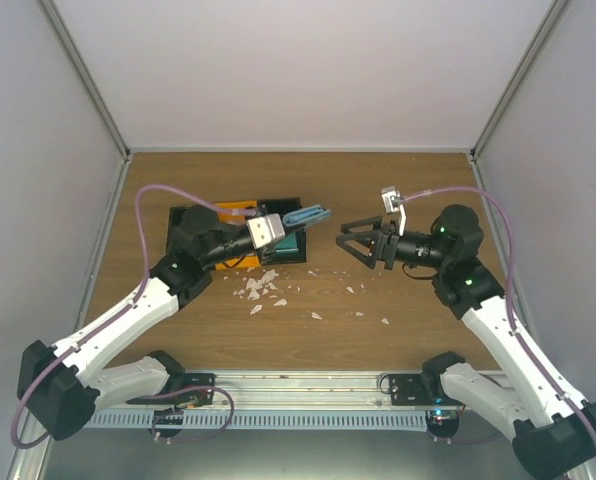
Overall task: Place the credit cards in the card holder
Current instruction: Pick up the card holder from the center of the board.
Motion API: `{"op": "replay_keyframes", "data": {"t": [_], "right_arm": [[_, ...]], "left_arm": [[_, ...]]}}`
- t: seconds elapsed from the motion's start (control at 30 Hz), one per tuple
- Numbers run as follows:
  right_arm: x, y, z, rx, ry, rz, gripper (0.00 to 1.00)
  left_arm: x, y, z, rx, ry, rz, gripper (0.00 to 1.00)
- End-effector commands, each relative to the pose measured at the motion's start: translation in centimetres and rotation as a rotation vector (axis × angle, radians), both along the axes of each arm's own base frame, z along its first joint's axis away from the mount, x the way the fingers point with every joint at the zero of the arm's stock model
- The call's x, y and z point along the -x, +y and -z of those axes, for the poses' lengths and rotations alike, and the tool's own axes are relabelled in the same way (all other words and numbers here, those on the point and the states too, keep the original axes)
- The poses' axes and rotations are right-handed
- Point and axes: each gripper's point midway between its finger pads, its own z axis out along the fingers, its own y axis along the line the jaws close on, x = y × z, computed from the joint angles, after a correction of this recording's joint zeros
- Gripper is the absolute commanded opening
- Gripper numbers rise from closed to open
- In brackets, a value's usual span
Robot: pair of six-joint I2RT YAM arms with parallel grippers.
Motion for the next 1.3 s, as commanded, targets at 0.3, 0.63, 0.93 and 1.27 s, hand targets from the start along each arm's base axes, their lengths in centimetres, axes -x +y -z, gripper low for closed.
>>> {"op": "replay_keyframes", "data": {"t": [0.3,0.63,0.93,1.27], "right_arm": [[-2.9,0.8,0.4,-0.185,0.476,0.039,0.89],[-4.1,2.2,0.8,-0.174,0.571,0.017,0.63],[-3.5,3.2,0.4,-0.176,0.534,-0.019,0.01],[-5.1,0.5,-1.5,-0.135,0.142,0.128,0.01]], "left_arm": [[-0.3,-1.3,-2.9,-0.225,-0.933,-0.022,0.00],[-0.2,-1.8,-2.3,-0.279,-1.019,-0.025,0.00],[-0.9,-2.1,-1.7,-0.282,-0.939,-0.044,0.36],[2.1,-0.6,-3.5,0.017,-0.290,0.021,0.99]]}}
